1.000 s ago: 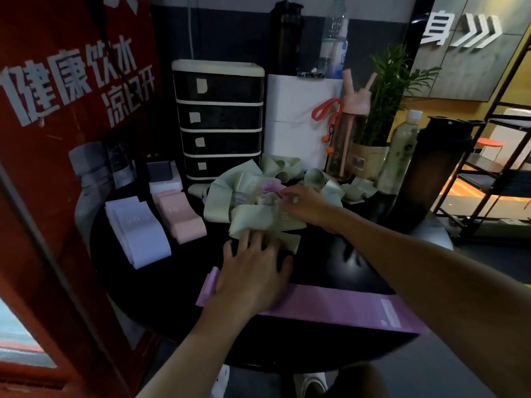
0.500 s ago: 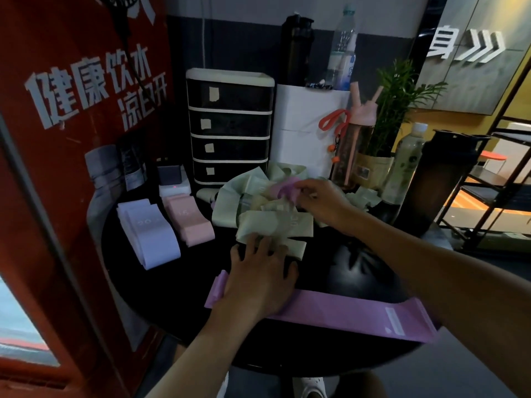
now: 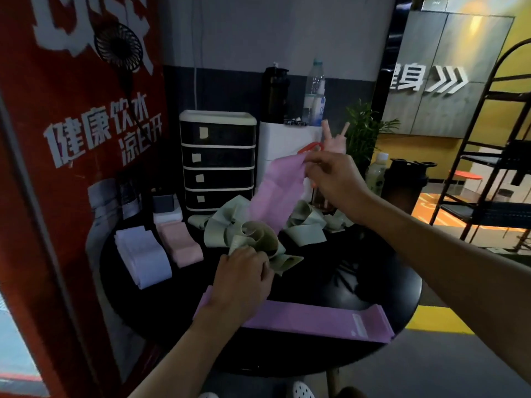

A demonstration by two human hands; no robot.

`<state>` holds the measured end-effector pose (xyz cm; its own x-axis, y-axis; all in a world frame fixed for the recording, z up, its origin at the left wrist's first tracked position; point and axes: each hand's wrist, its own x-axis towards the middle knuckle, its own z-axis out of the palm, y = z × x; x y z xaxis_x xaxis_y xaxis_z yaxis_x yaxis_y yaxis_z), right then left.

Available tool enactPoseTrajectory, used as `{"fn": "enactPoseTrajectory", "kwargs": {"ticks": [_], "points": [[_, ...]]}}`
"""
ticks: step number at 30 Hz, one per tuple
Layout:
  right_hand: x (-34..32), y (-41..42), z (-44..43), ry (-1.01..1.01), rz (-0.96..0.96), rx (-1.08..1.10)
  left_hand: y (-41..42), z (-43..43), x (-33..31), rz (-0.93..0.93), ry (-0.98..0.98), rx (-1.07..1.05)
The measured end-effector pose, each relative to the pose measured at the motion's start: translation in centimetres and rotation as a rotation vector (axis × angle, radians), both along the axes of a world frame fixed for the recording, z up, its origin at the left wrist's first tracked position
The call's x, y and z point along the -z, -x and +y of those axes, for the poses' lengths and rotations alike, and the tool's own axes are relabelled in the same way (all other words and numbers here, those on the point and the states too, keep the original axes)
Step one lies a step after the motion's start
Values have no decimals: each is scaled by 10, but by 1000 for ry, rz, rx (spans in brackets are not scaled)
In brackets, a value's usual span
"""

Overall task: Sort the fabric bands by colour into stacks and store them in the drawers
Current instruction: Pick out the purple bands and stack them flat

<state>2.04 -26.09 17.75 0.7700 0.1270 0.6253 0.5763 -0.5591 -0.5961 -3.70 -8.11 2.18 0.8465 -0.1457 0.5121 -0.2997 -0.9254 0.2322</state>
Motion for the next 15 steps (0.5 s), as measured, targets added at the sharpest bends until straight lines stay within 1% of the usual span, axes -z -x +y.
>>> {"fn": "enactPoseTrajectory", "kwargs": {"ticks": [5,9,12,13,15], "points": [[-23,21,-11,-72,-24,-32,3,-6,-40,-102,152,81],[-36,38,-19,-102,-61,-35,7,-17,-72,-209,328,159],[-39,43,-25,-110,-86,-32,12,-30,-95,-276,470,273],[-39,45,-27,-106,-98,-33,14,-35,-102,-262,518,301],[-40,51,-29,-90,-128,-46,18,-46,-116,-166,631,356]]}}
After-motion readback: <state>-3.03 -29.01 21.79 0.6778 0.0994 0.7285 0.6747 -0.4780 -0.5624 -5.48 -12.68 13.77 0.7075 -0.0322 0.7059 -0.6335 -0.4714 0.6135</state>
